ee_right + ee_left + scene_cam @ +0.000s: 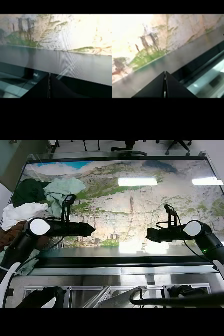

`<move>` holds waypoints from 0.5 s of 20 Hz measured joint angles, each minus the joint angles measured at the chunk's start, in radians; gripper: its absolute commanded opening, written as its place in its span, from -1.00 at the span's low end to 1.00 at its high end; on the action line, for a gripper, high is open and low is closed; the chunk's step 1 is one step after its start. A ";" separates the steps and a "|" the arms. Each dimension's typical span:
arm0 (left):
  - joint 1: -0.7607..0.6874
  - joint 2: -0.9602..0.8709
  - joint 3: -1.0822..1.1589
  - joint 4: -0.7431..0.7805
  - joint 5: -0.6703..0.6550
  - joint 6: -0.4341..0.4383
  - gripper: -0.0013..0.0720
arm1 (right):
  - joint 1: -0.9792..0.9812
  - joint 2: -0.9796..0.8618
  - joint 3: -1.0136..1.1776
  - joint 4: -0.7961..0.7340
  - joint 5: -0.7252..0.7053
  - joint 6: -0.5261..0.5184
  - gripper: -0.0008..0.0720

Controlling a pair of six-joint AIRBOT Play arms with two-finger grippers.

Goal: Fold the shirts.

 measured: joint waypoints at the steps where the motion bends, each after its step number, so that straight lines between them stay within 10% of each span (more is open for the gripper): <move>1: 0.040 -0.033 0.040 0.029 -0.004 -0.002 -0.71 | 0.000 -0.001 0.000 0.000 -0.007 0.000 -0.90; 2: 0.087 -0.067 0.080 0.051 -0.018 -0.005 0.38 | 0.000 -0.003 0.000 -0.001 -0.016 0.000 -0.73; 3: 0.148 -0.108 0.124 0.069 -0.035 -0.008 0.92 | 0.000 -0.005 0.000 -0.003 -0.027 0.000 -0.15; 4: 0.210 -0.147 0.162 0.081 -0.052 -0.009 0.92 | 0.000 -0.006 0.000 -0.012 -0.042 0.000 0.13; 10: 0.529 -0.394 0.314 0.113 -0.106 -0.007 0.92 | -0.001 -0.014 0.000 -0.114 -0.140 0.000 0.13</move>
